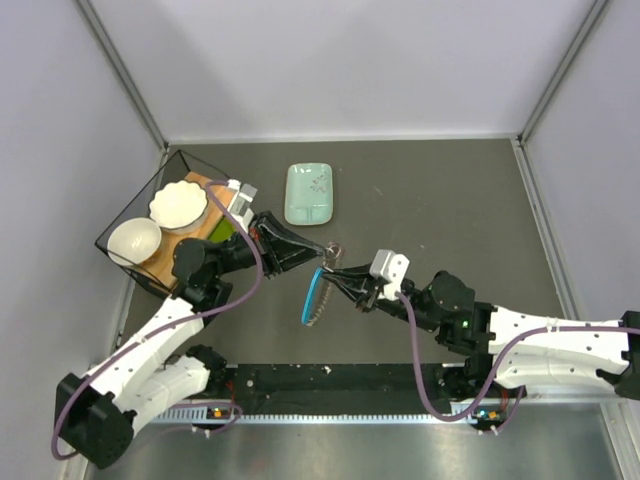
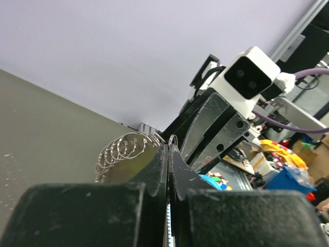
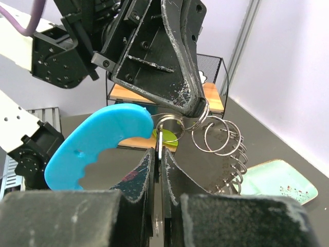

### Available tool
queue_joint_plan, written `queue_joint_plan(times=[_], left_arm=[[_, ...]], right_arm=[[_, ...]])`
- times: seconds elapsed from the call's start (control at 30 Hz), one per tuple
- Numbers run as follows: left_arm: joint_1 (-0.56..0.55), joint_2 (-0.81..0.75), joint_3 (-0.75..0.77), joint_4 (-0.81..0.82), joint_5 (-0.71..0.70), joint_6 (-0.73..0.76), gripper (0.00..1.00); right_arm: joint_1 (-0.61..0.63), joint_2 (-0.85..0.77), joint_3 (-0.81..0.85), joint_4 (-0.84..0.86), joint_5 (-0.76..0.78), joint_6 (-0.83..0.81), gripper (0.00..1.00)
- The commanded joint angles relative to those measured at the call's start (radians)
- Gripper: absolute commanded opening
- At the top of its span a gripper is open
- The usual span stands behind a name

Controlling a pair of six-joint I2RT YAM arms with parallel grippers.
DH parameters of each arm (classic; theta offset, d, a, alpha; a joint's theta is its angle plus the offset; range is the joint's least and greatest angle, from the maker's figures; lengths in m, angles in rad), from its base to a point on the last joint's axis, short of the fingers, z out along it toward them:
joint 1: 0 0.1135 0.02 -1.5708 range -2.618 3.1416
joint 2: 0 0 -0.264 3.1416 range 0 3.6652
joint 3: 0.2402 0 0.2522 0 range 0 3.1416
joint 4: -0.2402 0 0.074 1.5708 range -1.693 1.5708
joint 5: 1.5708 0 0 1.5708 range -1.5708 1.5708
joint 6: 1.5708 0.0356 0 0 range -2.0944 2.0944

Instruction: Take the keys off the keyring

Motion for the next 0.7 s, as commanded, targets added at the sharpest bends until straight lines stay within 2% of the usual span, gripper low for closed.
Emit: queue_joint_plan(times=[0.0, 0.17, 0.67], left_arm=[[0.004, -0.05, 0.02, -0.168, -0.101, 0.177, 0.0], [0.004, -0.076, 0.042, -0.335, -0.167, 0.283, 0.0], [0.004, -0.11, 0.085, -0.575, -0.286, 0.458, 0.0]], right_arm=[[0.017, -0.005, 0.045, 0.018, -0.042, -0.008, 0.0], [0.015, -0.016, 0.04, 0.009, -0.018, -0.011, 0.0], [0.017, -0.013, 0.027, -0.004, 0.038, -0.031, 0.0]])
